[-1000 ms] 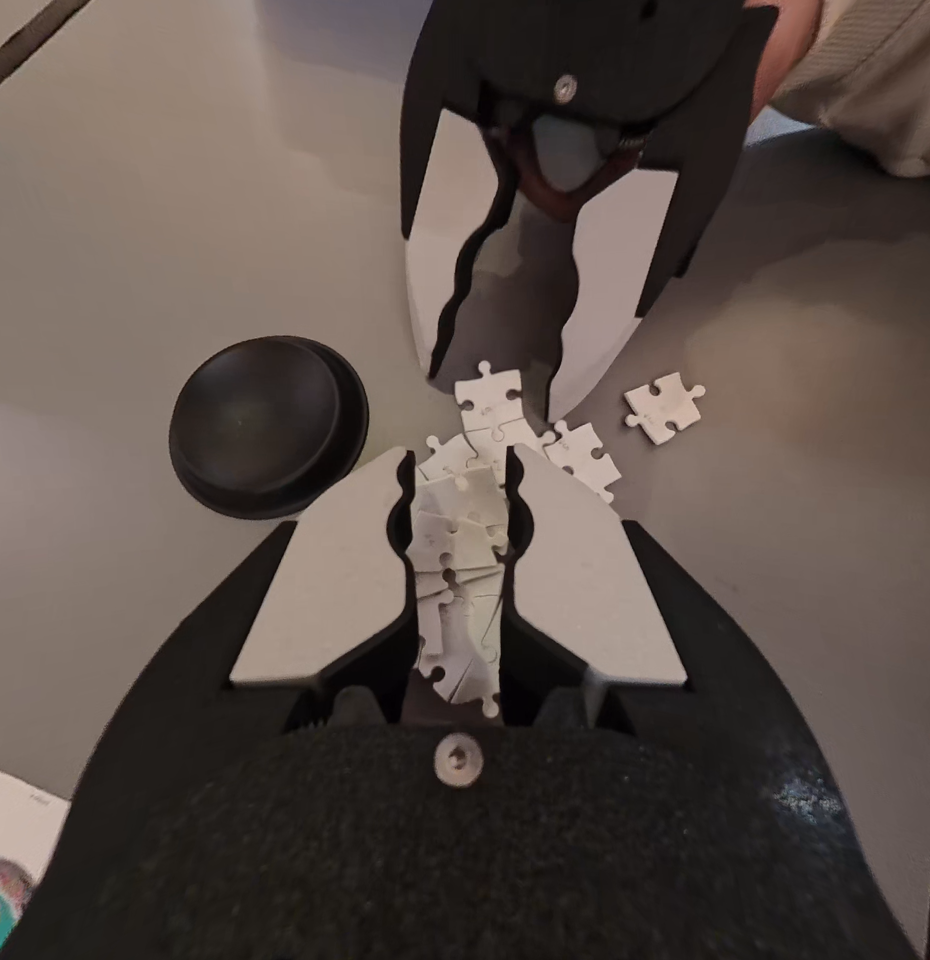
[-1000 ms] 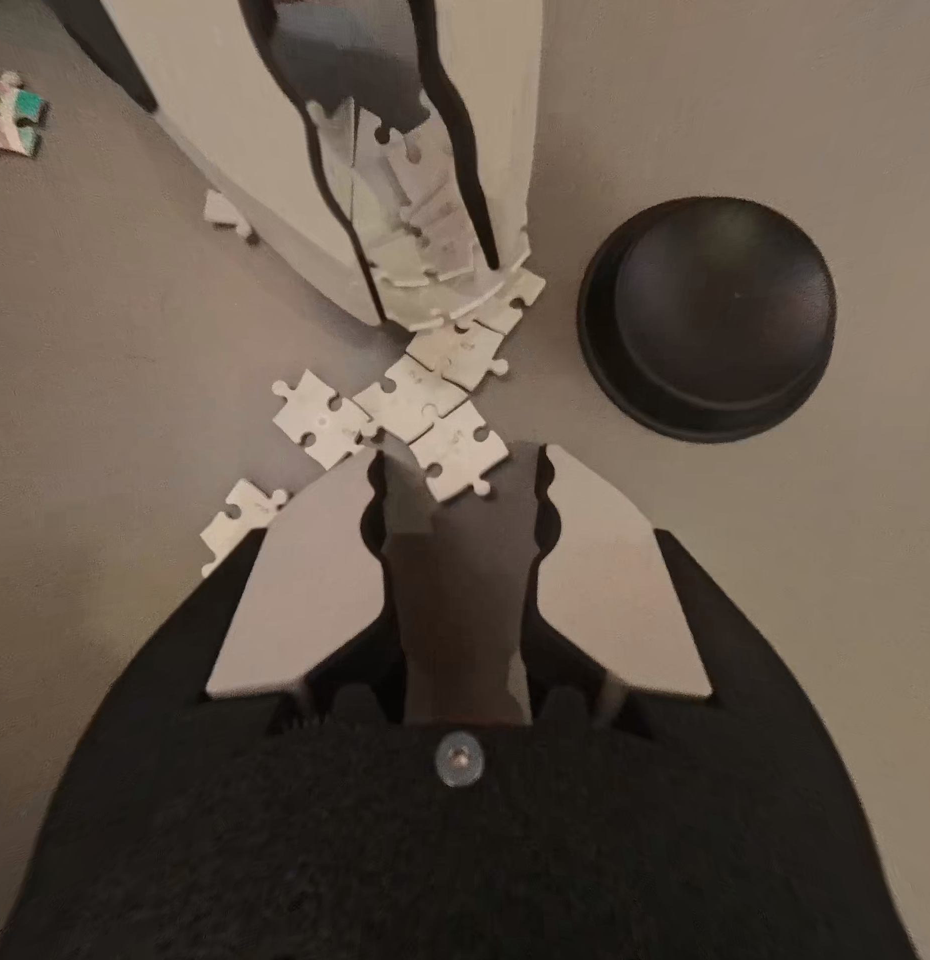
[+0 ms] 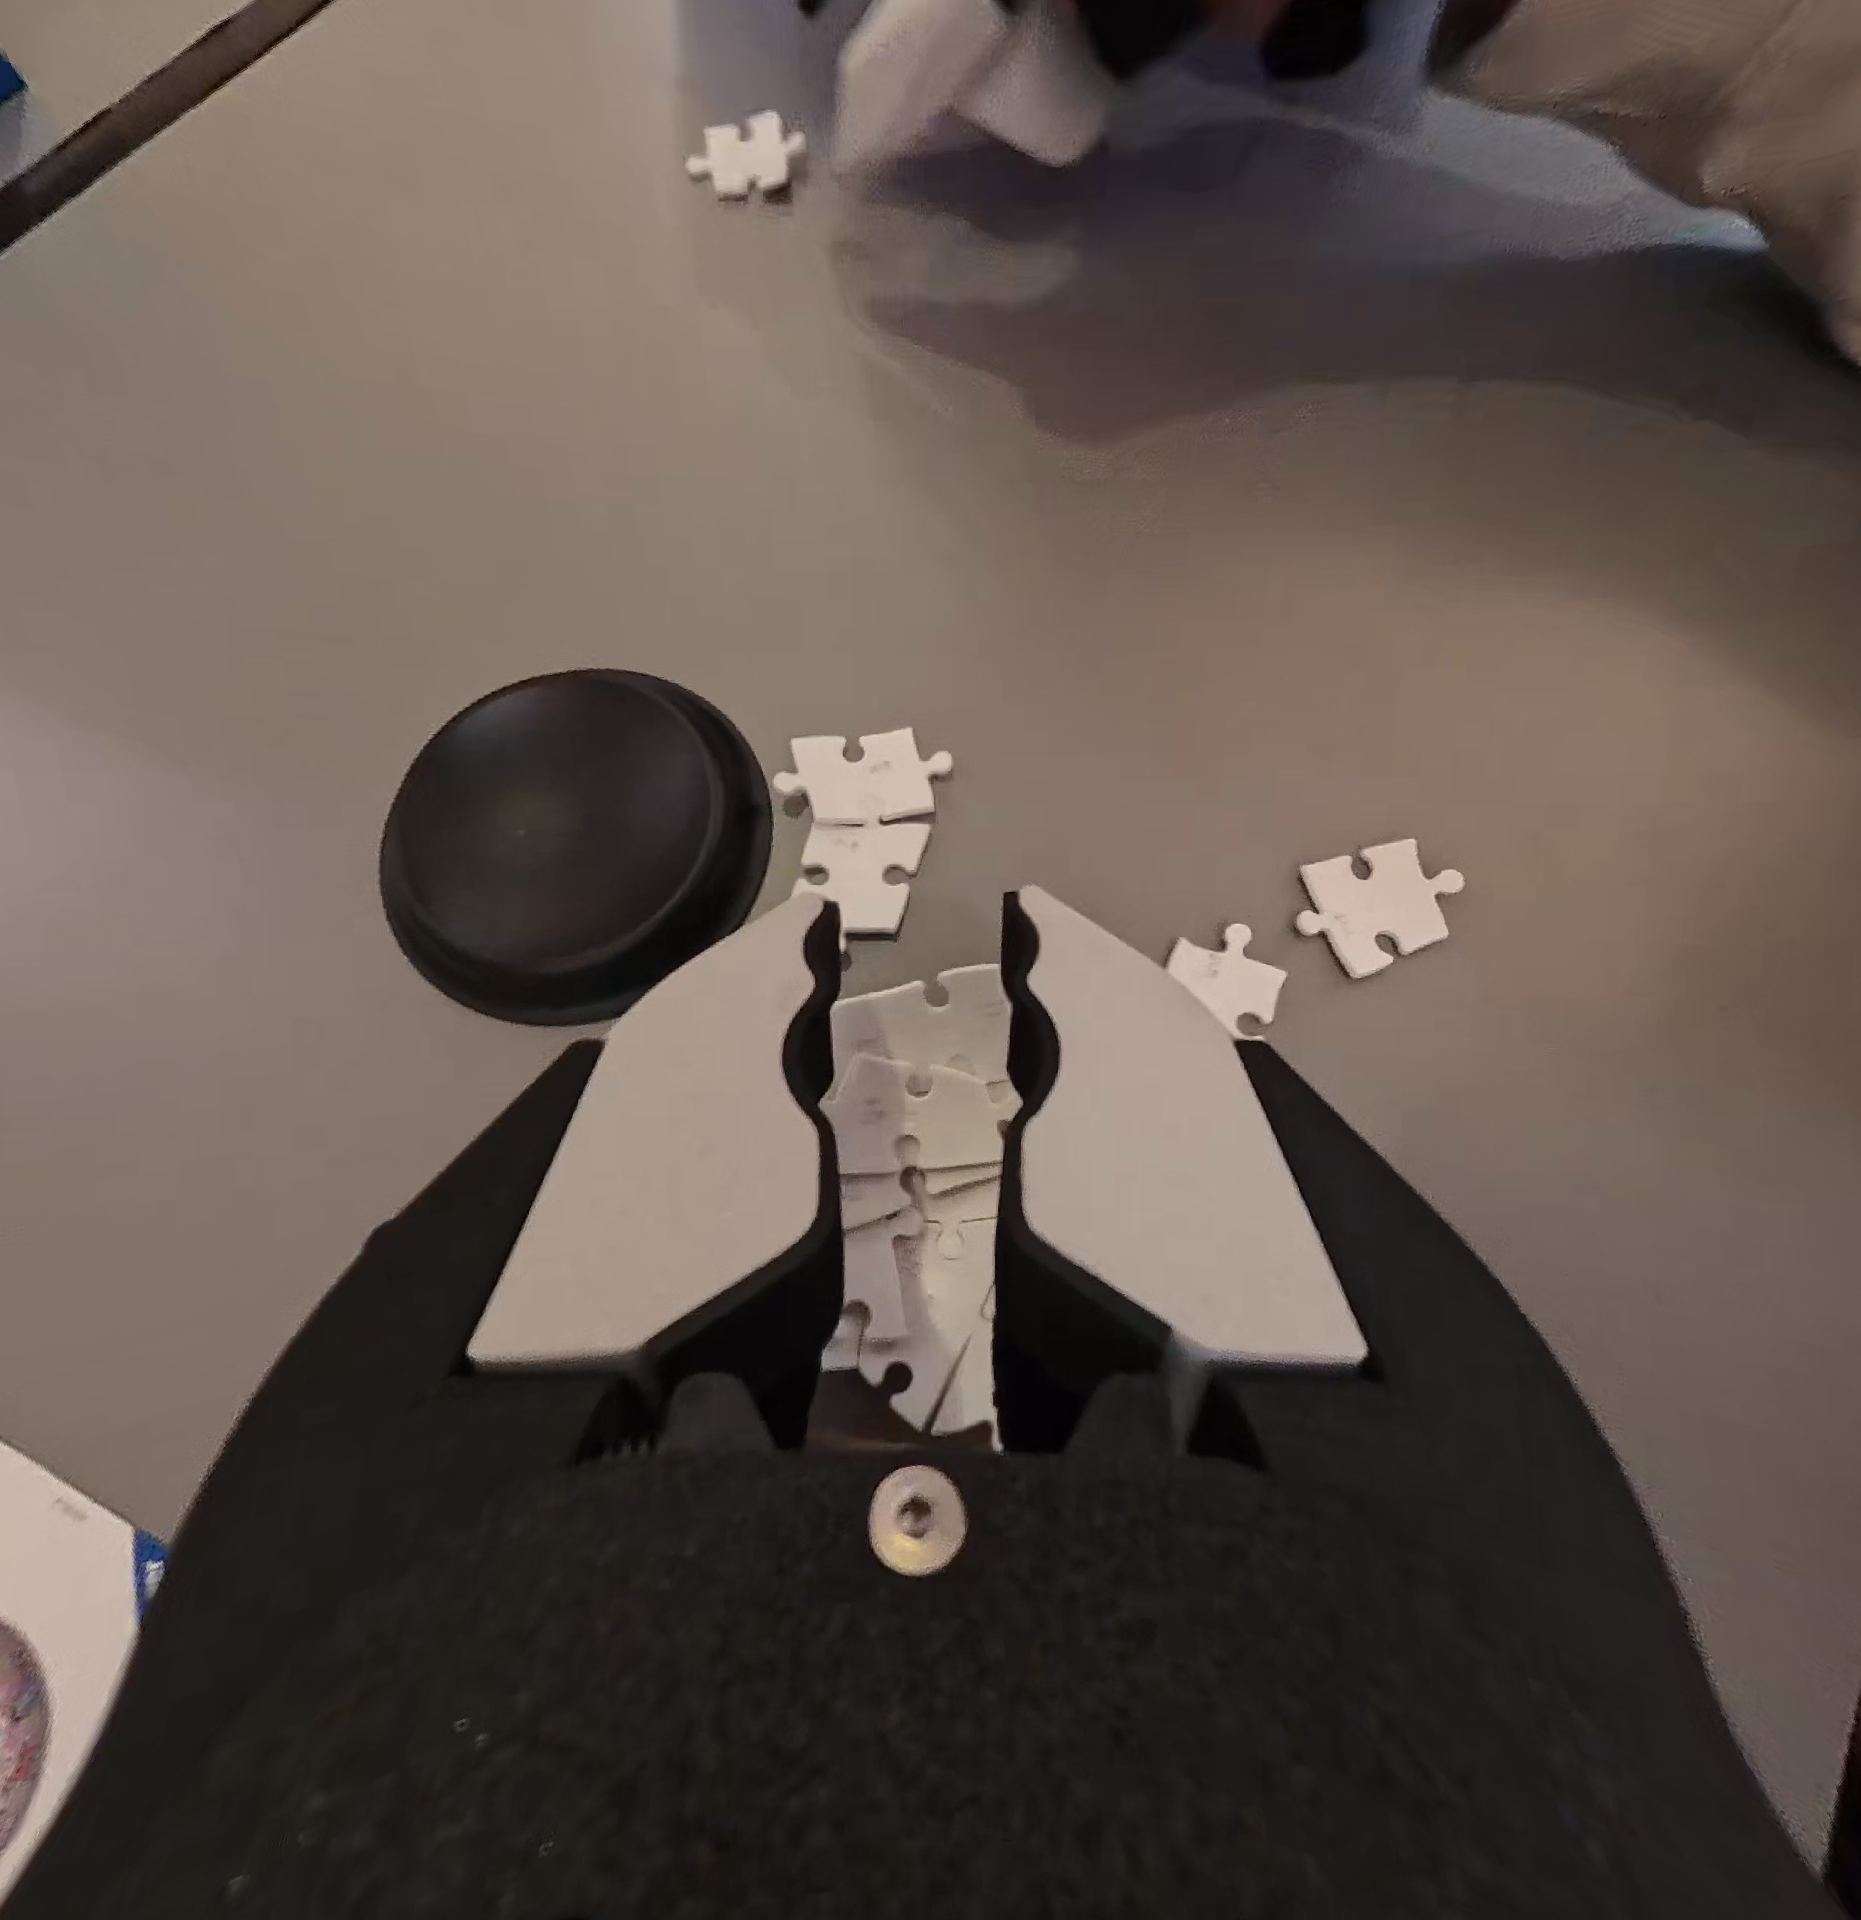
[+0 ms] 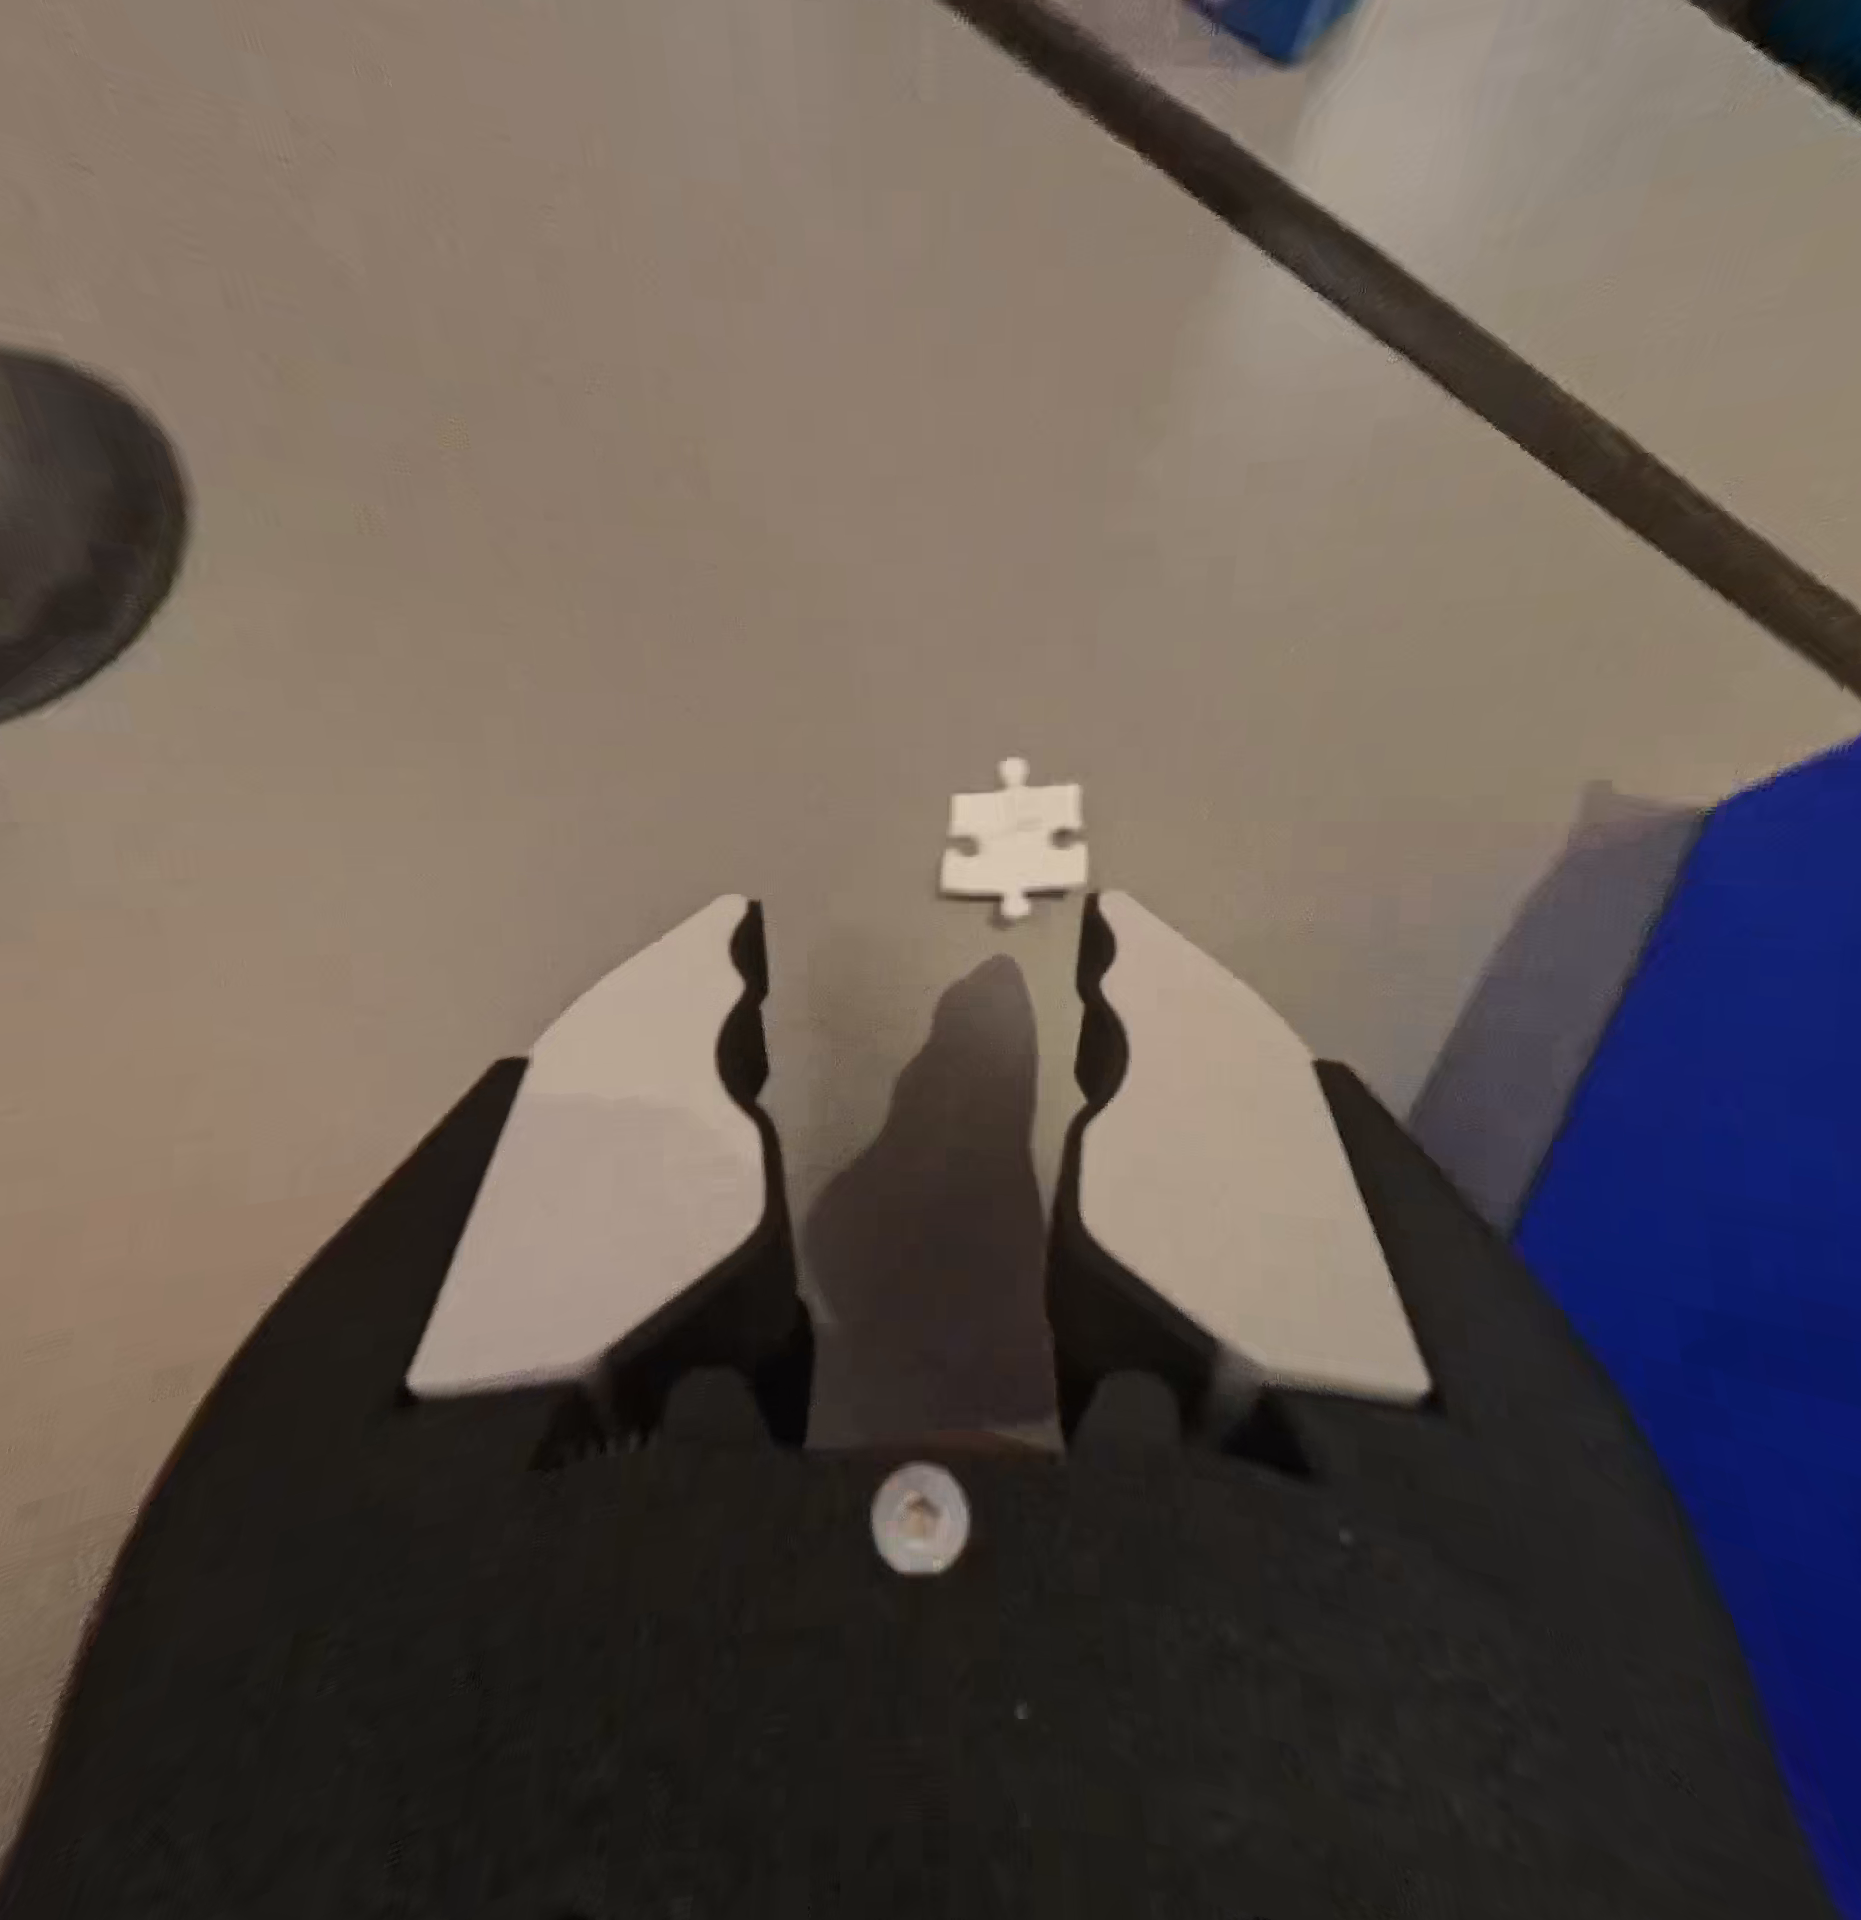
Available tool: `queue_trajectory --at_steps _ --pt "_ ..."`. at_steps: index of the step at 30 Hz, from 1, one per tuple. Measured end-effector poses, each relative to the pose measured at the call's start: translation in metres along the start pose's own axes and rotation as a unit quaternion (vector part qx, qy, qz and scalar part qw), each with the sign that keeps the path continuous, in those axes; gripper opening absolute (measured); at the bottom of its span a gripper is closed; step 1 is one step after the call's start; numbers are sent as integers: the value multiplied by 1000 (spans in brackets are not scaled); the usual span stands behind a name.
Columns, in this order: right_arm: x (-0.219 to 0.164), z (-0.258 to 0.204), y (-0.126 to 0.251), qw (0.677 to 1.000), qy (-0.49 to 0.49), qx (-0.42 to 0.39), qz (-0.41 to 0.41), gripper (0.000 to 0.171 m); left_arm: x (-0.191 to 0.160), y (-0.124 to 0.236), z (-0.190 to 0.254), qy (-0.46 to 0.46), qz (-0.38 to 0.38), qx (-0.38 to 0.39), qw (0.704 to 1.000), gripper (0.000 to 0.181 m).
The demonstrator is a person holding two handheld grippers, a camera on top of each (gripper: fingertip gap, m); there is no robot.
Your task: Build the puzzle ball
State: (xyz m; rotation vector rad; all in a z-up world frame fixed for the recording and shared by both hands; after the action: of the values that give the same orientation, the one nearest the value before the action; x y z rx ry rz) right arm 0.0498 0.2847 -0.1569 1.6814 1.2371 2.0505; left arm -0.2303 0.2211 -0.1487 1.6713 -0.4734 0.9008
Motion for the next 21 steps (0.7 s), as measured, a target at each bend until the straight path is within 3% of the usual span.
queue_trajectory --at_steps 5,8,12,13,18,21 --pt "-3 24 -35 998 -57 3 -12 62 0 6 7 4 6 -15 1000 28" --pt "0 30 -36 997 -73 1 -13 31 -5 15 7 11 10 -16 1000 27" --pt "-2 28 -34 998 -63 -14 -13 25 -11 25 -2 18 12 -1 1000 27" --pt "-2 28 -30 998 -55 -25 -18 0 -12 28 -5 23 15 0 1000 27" --pt "26 7 29 998 -14 -50 32 0 -20 45 -13 51 27 13 998 27" --pt "38 -4 82 998 -11 -59 7 0 -30 59 -14 58 26 27 998 27"
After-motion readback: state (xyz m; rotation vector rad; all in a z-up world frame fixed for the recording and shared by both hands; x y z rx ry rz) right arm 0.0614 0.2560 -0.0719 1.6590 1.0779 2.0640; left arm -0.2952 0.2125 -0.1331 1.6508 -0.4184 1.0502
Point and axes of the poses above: each gripper's, where its closed fingertips meet, y back along the fingers, x out of its top, z = x × y across the jaws, the point moved 5 cm from there along y, back along the fingers, and after that the axes turned 7 degrees about x, right-handed, at the moved point
